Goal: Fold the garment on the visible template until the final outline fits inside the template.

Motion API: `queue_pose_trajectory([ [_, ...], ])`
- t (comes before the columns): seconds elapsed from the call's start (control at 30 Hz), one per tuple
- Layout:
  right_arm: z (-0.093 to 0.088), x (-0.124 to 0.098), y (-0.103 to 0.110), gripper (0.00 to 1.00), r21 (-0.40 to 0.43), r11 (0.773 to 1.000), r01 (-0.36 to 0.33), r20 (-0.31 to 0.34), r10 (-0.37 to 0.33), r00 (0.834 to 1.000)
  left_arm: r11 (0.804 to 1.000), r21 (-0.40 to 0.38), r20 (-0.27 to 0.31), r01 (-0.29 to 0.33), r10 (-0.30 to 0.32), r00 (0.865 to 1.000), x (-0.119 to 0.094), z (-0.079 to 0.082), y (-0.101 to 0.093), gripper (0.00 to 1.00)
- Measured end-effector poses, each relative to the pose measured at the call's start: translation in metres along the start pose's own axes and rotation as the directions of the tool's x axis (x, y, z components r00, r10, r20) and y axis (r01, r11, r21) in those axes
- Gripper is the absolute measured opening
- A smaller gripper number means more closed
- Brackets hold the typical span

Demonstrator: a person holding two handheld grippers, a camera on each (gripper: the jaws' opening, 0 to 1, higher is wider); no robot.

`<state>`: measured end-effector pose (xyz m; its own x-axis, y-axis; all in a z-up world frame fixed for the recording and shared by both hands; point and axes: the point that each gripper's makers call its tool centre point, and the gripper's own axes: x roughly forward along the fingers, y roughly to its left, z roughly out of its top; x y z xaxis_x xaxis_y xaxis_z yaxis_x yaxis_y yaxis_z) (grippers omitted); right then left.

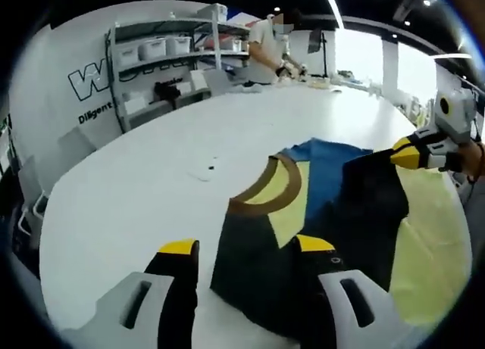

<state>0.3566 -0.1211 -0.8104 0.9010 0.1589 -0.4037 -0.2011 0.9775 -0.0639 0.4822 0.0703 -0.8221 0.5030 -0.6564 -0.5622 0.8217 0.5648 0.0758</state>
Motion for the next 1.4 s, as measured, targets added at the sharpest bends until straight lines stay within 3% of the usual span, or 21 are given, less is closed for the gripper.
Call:
queue_pose_trajectory([
  [0.2,-0.019,-0.012,-0.024,0.0,0.043,0.995,0.09,-0.032,-0.089,0.996,0.998,0.036,-0.04,0.042,-0.04,0.998,0.004,-0.005,-0.003,0.43],
  [0.33,-0.025,-0.018,-0.033,0.0,0.083,0.985,0.148,-0.052,-0.144,0.988,0.996,0.092,-0.107,0.014,-0.004,0.994,0.003,-0.011,0.005,0.38],
  [0.47,-0.028,-0.024,-0.041,0.0,0.082,0.977,0.197,-0.053,-0.193,0.98,0.993,0.112,-0.073,0.023,-0.015,0.997,0.004,-0.002,0.002,0.4],
  [0.53,-0.04,-0.028,-0.039,0.0,0.119,0.973,0.197,-0.092,-0.187,0.978,0.993,0.103,-0.098,0.063,-0.053,0.994,0.006,-0.004,-0.002,0.4],
  [0.6,-0.047,-0.028,-0.036,0.0,0.13,0.974,0.186,-0.108,-0.173,0.979,0.988,0.13,-0.122,0.088,-0.072,0.99,0.007,-0.008,-0.005,0.4],
  [0.73,-0.04,-0.025,-0.032,0.01,0.2,0.967,0.159,-0.081,-0.146,0.986,0.981,0.122,-0.143,0.153,-0.135,0.98,0.006,-0.011,-0.011,0.39],
  [0.87,-0.031,-0.021,-0.022,0.11,0.185,0.976,0.114,-0.04,-0.109,0.993,0.972,0.146,-0.181,0.185,-0.158,0.971,0.005,-0.014,-0.007,0.35],
  [0.93,-0.032,-0.016,-0.007,0.18,0.185,0.981,0.054,-0.045,-0.047,0.998,0.976,0.11,-0.189,0.189,-0.166,0.968,0.007,-0.012,-0.004,0.3],
  [1.03,-0.036,-0.012,0.008,0.33,0.185,0.982,0.02,-0.063,-0.008,0.998,0.973,0.104,-0.201,0.206,-0.182,0.962,0.009,-0.007,-0.002,0.19],
  [1.13,-0.038,-0.013,0.014,0.34,0.15,0.989,0.004,-0.073,0.007,0.997,0.965,0.126,-0.246,0.229,-0.193,0.95,0.008,-0.012,0.0,0.1],
  [1.23,-0.039,-0.011,0.018,0.42,0.144,0.99,-0.016,-0.08,0.028,0.996,0.962,0.134,-0.271,0.238,-0.196,0.942,0.008,-0.015,0.001,0.09],
  [1.4,-0.043,-0.01,0.02,0.45,0.164,0.986,-0.031,-0.092,0.047,0.995,0.96,0.125,-0.304,0.249,-0.201,0.931,0.009,-0.022,0.002,0.06],
])
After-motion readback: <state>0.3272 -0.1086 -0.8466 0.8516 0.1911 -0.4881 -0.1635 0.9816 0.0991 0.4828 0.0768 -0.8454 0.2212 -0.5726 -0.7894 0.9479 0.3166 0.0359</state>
